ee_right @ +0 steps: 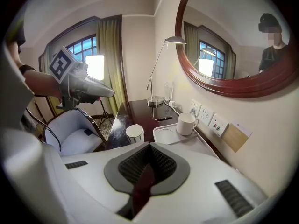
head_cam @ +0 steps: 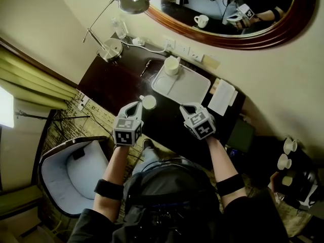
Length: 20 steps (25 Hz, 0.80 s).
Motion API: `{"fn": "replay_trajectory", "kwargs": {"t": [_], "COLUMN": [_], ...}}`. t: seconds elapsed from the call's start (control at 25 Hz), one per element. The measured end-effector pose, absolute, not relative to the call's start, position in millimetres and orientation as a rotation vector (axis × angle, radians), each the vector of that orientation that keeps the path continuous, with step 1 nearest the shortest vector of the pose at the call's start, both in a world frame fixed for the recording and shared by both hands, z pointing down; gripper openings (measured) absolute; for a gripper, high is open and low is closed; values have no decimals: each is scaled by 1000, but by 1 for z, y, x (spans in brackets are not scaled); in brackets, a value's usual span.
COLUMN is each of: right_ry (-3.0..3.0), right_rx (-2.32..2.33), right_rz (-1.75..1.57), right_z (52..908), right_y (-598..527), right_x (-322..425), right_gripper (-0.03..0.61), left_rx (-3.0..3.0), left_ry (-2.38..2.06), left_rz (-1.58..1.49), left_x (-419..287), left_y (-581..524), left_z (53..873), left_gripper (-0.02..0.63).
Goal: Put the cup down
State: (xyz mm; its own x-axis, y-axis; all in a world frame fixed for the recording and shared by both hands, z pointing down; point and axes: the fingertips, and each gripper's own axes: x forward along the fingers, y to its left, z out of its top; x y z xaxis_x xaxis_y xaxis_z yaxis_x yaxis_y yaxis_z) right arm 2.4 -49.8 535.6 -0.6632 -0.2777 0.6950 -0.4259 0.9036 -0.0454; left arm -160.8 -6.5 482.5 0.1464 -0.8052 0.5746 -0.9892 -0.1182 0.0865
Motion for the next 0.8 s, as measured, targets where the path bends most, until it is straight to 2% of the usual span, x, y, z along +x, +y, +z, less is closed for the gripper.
{"fn": "replay_trajectory", "kwargs": {"t": [0.8], "right_ry": [-2319], "right_rx": [465], "right_rz": [255], "right_z": [561], "right_y": [-39], "right_x": [-4], "right_gripper": [17], "left_rx": [2017], "left_ry": [-1708], "left_rz": [559], "left_x": [-159], "left_y": [12], "left_z": [495], "left_gripper": [-12]}}
